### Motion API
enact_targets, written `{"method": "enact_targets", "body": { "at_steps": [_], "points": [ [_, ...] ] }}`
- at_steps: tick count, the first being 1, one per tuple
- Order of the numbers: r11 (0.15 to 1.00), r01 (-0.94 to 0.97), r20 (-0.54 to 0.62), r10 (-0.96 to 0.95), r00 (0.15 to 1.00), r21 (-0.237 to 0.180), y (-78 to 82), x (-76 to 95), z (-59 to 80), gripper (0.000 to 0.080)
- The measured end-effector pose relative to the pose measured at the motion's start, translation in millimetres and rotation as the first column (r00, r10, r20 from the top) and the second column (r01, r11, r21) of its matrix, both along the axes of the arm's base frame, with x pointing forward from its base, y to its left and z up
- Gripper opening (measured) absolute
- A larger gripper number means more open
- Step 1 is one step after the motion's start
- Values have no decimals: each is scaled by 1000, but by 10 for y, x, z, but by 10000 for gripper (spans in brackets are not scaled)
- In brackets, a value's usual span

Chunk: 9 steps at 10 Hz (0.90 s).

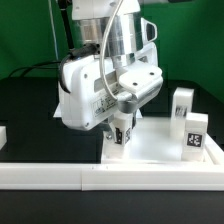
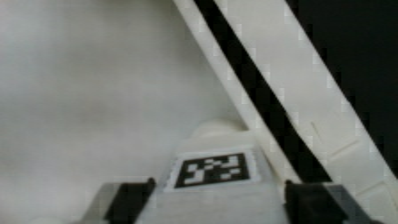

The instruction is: Assemble square table

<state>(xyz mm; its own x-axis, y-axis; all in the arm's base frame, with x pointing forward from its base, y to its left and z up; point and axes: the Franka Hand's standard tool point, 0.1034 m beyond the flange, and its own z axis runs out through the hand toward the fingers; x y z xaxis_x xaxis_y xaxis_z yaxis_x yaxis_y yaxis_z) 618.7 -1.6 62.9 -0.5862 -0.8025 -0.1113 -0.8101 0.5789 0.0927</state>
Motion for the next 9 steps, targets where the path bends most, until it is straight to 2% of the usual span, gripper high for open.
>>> {"method": "enact_targets", "body": {
  "at_steps": [1, 2, 3, 5, 9],
  "points": [
    [1000, 0, 0, 0, 1000, 0, 1, 0, -3, 526],
    [1000, 0, 0, 0, 1000, 0, 2, -1, -3, 526],
    [1000, -4, 0, 4, 1000, 0, 8, -1, 0, 622],
    [999, -32, 19, 32, 999, 7, 83, 23, 114, 644],
    [999, -37, 84, 34, 996, 33, 186, 111, 593, 649]
  ]
}}
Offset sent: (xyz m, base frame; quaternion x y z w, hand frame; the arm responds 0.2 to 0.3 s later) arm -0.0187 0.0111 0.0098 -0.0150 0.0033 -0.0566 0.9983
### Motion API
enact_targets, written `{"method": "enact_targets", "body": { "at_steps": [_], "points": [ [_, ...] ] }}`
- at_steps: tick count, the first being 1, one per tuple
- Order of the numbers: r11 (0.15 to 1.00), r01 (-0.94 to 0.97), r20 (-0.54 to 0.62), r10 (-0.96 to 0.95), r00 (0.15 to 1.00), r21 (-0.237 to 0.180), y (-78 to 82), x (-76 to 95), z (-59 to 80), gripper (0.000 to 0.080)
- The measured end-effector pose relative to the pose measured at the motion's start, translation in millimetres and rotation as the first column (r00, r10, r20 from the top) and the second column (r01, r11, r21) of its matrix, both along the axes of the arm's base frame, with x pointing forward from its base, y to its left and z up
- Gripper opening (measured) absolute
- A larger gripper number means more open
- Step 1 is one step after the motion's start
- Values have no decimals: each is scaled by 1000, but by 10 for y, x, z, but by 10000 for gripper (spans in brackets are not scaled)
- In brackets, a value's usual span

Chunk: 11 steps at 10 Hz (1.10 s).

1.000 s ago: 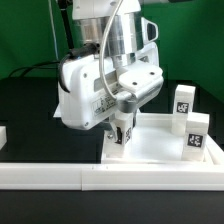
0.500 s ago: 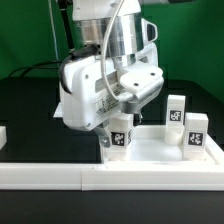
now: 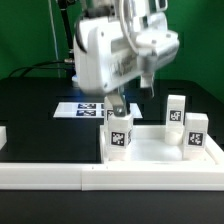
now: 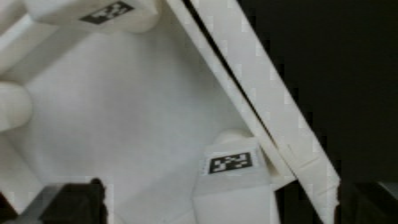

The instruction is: Assemble square table

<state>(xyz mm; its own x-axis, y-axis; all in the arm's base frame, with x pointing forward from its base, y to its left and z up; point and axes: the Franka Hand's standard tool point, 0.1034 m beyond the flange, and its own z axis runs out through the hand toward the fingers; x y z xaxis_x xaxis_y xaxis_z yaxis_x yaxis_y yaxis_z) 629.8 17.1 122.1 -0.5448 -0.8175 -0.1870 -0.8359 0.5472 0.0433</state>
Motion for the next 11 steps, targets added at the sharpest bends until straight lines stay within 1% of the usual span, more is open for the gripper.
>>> {"method": "enact_targets", "body": {
  "at_steps": [1, 2, 3, 11],
  "points": [
    [1000, 1, 17, -1, 1000, 5, 4, 35, 107, 649],
    [1000, -6, 9, 6, 1000, 7, 0, 20, 117, 649],
    [1000, -5, 6, 5, 1000, 8, 3, 14, 96, 649],
    [1000, -5, 0, 5, 1000, 6, 0, 2, 57, 649]
  ]
}}
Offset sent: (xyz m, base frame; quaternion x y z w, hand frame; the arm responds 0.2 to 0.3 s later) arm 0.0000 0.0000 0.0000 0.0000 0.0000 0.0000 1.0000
